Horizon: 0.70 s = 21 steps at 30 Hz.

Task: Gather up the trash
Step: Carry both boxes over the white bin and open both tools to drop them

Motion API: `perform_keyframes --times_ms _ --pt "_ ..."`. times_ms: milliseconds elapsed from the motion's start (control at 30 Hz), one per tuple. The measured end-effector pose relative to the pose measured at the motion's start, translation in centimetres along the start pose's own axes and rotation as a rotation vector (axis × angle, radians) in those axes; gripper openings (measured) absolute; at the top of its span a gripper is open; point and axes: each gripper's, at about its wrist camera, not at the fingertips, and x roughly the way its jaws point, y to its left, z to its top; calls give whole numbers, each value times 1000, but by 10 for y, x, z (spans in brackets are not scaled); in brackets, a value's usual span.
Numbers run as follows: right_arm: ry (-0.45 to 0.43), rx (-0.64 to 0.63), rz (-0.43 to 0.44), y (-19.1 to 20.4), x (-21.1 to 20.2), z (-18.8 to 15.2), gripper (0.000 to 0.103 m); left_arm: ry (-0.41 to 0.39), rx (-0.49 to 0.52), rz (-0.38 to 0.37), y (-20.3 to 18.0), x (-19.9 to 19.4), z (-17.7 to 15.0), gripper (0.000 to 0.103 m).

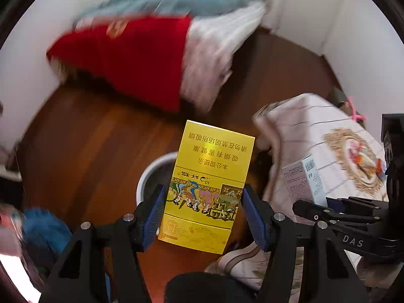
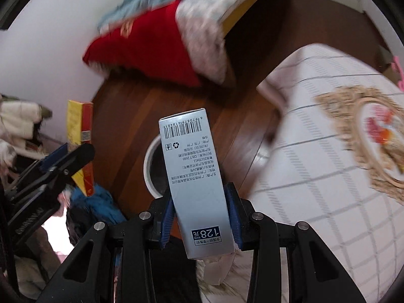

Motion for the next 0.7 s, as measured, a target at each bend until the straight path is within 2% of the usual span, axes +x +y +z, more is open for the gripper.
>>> perform_keyframes --times_ms 167,300,433,533,567,600,633,667,700 --pt "145 -12 -14 25 87 16 40 191 -48 -15 42 66 -4 57" --pt "260 -6 -24 35 149 26 40 364 -109 -78 69 127 -2 57" --pt "360 2 -32 38 199 33 40 468 -182 -119 90 166 1 58" --pt "410 19 -22 36 224 39 40 490 -215 -118 99 179 3 59" --pt "425 13 -22 37 231 41 40 486 -223 -112 102 181 5 68" --pt "432 14 -28 34 239 46 41 479 -234 -108 104 181 7 85" --pt "435 17 -29 33 244 48 42 468 -247 -104 107 181 9 93" --pt "440 15 -32 32 248 48 48 461 -252 -99 109 180 9 98" --pt "436 15 -42 34 250 46 54 457 -254 -88 112 178 9 98"
